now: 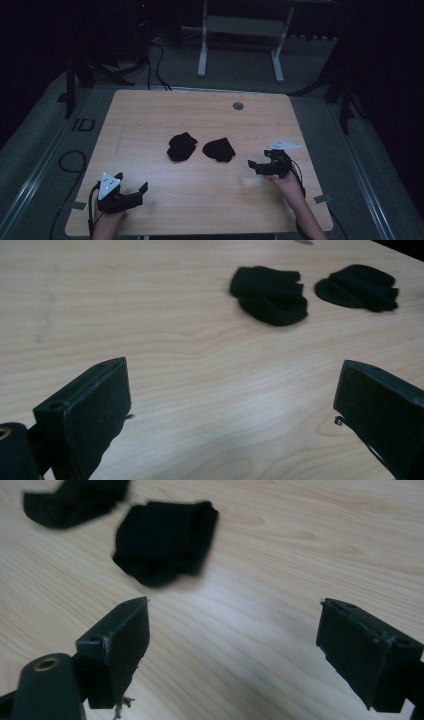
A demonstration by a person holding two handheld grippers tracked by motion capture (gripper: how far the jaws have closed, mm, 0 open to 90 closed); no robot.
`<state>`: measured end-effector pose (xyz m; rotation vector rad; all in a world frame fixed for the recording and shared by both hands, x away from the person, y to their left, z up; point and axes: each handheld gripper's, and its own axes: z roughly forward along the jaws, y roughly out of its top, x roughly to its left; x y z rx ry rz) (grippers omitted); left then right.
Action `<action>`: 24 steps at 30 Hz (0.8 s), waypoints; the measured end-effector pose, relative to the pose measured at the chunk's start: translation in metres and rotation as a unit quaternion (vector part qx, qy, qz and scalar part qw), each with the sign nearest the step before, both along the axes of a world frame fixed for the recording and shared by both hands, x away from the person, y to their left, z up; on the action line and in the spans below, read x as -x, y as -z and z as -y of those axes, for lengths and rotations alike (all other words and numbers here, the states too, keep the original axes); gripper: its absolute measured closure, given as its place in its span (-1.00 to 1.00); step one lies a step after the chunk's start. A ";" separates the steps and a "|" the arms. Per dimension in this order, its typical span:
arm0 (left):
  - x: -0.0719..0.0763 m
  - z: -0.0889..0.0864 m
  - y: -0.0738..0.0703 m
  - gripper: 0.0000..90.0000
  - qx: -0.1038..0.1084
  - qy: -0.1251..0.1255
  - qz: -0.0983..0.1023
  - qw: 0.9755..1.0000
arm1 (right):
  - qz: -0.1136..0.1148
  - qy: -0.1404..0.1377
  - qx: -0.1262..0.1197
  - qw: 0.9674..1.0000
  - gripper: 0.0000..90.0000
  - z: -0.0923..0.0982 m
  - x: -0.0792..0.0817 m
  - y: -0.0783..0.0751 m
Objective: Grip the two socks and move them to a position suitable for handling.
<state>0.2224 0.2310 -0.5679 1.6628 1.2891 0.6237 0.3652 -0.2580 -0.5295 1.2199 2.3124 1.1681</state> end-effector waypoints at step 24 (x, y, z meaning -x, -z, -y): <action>-0.002 0.007 0.002 -0.96 -0.026 0.019 -0.005 0.999 | 0.013 -0.043 0.035 0.998 -0.55 -0.127 -0.049 0.005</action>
